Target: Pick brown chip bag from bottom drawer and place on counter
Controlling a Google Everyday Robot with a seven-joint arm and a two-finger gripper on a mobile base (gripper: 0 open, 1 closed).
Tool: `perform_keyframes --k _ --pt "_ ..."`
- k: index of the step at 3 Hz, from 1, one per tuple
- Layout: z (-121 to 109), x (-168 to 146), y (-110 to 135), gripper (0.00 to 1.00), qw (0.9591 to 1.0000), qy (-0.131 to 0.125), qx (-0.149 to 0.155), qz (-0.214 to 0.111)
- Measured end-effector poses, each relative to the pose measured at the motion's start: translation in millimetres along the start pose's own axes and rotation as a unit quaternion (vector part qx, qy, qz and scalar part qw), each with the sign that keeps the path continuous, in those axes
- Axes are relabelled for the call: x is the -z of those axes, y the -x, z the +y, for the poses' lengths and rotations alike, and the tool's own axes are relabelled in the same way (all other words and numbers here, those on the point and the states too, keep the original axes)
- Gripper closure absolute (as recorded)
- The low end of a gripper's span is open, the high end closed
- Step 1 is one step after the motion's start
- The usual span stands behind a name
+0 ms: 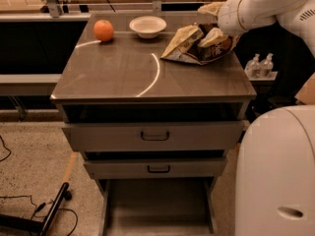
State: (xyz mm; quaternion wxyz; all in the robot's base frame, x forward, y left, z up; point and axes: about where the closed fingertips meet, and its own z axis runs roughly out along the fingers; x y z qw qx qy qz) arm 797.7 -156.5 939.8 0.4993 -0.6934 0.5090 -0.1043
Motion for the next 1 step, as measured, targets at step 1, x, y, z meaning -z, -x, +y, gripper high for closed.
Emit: perform_keyframes --k 1 --pt "0.7 -2.2 1.0 0.0 1.0 0.001 0.002 -0.001"
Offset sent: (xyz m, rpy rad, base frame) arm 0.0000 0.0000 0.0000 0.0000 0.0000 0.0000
